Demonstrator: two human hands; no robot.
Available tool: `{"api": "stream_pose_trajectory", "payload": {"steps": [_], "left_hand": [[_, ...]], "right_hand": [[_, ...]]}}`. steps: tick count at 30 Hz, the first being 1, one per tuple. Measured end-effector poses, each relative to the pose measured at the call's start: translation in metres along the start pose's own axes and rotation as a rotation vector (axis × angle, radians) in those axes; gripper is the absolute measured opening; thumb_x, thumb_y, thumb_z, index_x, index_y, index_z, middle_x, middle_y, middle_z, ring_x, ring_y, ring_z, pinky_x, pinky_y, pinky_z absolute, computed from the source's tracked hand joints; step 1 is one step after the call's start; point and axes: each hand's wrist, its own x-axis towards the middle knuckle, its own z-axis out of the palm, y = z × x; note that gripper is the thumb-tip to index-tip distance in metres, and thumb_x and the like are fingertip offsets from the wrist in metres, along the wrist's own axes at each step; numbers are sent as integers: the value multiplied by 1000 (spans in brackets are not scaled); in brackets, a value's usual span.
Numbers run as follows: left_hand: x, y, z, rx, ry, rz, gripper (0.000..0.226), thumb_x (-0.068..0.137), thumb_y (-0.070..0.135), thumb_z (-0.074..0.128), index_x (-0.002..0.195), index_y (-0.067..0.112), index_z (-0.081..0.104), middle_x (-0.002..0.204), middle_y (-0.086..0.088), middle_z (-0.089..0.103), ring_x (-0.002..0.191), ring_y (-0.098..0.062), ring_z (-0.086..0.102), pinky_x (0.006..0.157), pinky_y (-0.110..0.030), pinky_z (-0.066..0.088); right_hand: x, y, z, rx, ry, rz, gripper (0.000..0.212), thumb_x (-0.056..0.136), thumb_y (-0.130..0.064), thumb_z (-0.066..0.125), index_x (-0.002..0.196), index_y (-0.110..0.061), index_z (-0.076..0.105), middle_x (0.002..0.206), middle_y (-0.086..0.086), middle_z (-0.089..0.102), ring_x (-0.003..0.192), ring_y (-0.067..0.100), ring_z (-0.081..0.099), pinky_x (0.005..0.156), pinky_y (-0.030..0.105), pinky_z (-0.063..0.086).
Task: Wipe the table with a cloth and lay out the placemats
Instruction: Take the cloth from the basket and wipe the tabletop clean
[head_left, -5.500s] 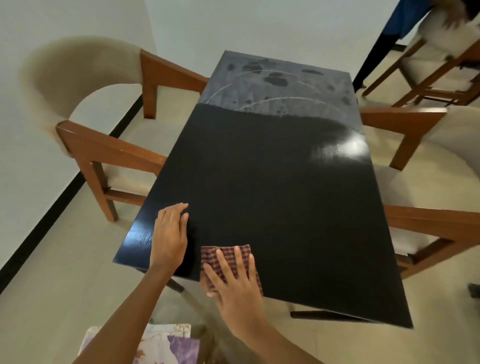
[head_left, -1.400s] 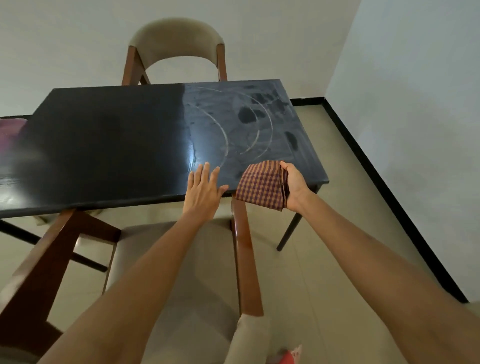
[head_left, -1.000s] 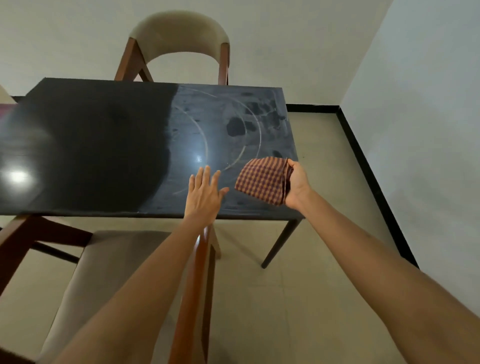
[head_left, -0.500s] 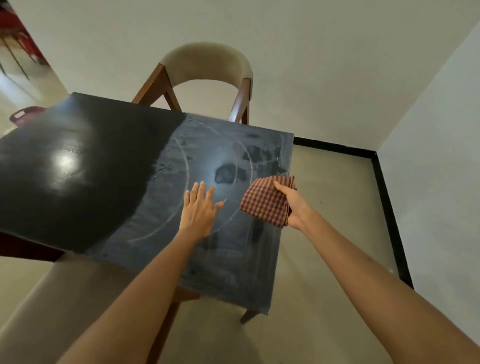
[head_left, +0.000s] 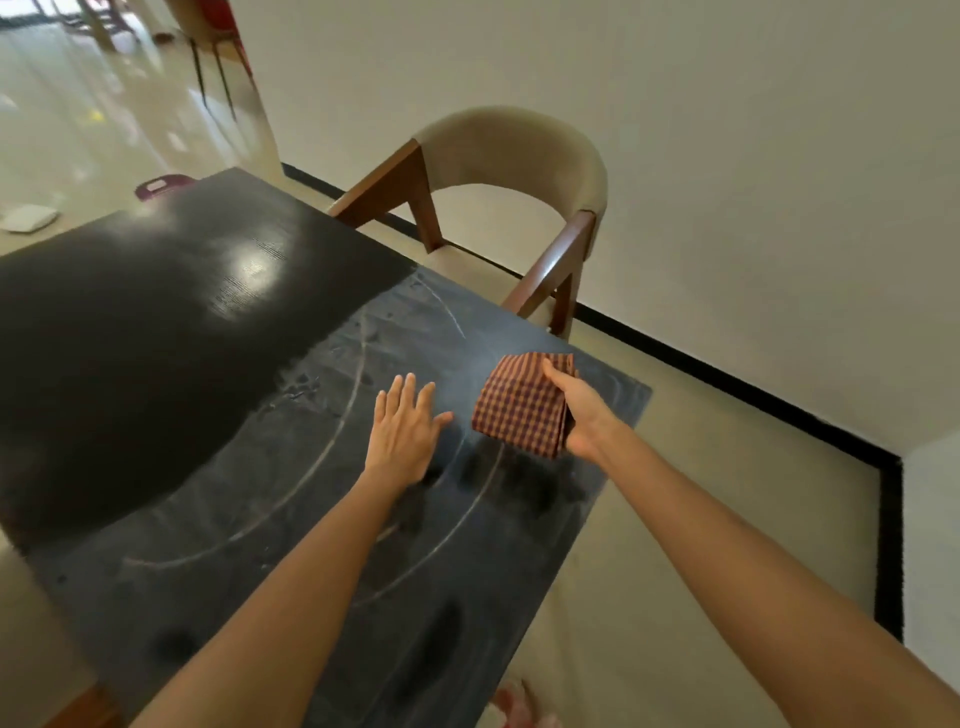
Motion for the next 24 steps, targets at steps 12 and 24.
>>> {"api": "stream_pose_trajectory", "payload": {"steps": [12,24], "left_hand": [[93,-6,27,-51,191,-532,56,99,42,37,144,8,37,154,-21,24,145,-34,16,118,-49,15],[107,-23,51,70,327,-775,50,96,40,45,136,10,51,144,-18,43,135,-33,35,112,-47,28]], "right_hand": [[147,-95,76,-203,-293,23,31,99,-8,49,129,-8,54,109,7,67,100,24,63,81,38,51],[263,-84,144,-1894,-809,-908,63,91,-23,49,151,-29,30,161,8,15,148,33,8,120,46,13]]}}
